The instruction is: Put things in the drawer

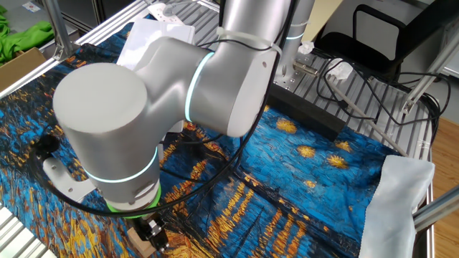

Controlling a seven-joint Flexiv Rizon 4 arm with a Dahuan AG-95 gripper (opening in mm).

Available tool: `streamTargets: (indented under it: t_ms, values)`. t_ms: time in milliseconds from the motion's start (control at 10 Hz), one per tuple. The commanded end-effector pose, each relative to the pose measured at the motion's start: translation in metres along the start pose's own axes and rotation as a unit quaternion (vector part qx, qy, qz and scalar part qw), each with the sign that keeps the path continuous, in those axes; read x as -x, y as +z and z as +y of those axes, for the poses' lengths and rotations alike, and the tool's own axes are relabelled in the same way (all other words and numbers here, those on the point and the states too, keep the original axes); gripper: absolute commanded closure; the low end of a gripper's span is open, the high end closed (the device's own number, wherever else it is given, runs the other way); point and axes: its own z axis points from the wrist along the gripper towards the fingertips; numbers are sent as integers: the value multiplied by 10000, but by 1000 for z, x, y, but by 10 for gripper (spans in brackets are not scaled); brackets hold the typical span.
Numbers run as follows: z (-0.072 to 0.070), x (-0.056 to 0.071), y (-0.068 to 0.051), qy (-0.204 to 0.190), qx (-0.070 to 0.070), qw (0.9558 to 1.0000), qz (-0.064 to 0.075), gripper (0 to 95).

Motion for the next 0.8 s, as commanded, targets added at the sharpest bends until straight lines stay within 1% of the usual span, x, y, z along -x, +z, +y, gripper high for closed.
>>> streamTargets:
  t_ms: [100,400,500,800]
  values:
    - [1,3,4,4,14,10000,-46,190]
    - [1,4,7,22,16,10000,-46,190]
    - [0,4,9,6,27,10000,-50,380]
    - [0,4,13,-82,13,9999,-90,380]
